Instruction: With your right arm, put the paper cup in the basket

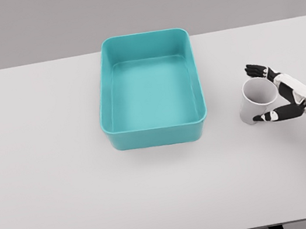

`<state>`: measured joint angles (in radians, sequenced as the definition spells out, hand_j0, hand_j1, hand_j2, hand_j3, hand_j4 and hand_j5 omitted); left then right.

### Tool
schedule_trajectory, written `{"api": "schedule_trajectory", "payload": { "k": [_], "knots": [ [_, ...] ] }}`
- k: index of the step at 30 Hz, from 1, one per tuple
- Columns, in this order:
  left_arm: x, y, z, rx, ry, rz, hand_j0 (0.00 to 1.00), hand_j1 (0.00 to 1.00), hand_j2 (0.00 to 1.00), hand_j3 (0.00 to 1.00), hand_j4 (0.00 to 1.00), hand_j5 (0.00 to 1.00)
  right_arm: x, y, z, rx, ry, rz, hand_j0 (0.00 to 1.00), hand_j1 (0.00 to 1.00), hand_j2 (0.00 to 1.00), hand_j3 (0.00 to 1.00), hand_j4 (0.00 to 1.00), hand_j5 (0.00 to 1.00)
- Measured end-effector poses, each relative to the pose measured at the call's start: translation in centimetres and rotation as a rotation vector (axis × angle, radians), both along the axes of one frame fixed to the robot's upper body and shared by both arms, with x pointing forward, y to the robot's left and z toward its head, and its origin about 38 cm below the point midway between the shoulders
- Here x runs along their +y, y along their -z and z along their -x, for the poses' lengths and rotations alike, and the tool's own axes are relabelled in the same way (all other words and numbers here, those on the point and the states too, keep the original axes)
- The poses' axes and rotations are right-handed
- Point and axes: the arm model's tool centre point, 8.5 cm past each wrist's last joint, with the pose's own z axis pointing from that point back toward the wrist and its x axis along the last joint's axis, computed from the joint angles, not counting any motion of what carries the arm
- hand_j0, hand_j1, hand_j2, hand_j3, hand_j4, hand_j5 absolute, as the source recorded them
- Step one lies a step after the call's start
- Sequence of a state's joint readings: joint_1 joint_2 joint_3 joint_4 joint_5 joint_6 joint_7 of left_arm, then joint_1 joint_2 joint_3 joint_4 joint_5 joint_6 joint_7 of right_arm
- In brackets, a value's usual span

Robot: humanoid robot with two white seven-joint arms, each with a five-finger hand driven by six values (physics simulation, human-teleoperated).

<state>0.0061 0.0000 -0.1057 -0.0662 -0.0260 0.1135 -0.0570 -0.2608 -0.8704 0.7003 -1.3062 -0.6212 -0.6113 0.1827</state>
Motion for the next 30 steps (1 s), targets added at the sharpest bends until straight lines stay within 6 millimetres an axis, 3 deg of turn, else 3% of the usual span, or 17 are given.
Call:
{"api": "schedule_trajectory", "payload": {
  "k": [7,14,16,23,30],
  "knots": [
    [0.0,0.0,0.0,0.0,0.0,0.0,1.0,1.0,1.0,1.0,1.0,1.0,0.5,0.1,-0.2,-0.009,0.013,-0.016,0.99,0.99,0.99,0.99,0.99,0.99],
    [0.0,0.0,0.0,0.0,0.0,0.0,1.0,1.0,1.0,1.0,1.0,1.0,0.5,0.1,-0.3,-0.011,0.019,-0.021,0.69,0.69,0.69,0.69,0.69,0.69],
    [0.0,0.0,0.0,0.0,0.0,0.0,1.0,1.0,1.0,1.0,1.0,1.0,0.5,0.1,-0.3,-0.013,0.02,-0.021,0.65,0.65,0.65,0.65,0.65,0.65],
    [0.0,0.0,0.0,0.0,0.0,0.0,1.0,1.0,1.0,1.0,1.0,1.0,0.5,-0.1,-0.4,-0.018,0.016,-0.015,0.58,0.58,0.58,0.58,0.58,0.58],
    [0.0,0.0,0.0,0.0,0.0,0.0,1.0,1.0,1.0,1.0,1.0,1.0,0.6,-1.4,-1.4,-0.052,0.011,-0.012,0.56,0.56,0.56,0.56,0.56,0.56]
  ]
}}
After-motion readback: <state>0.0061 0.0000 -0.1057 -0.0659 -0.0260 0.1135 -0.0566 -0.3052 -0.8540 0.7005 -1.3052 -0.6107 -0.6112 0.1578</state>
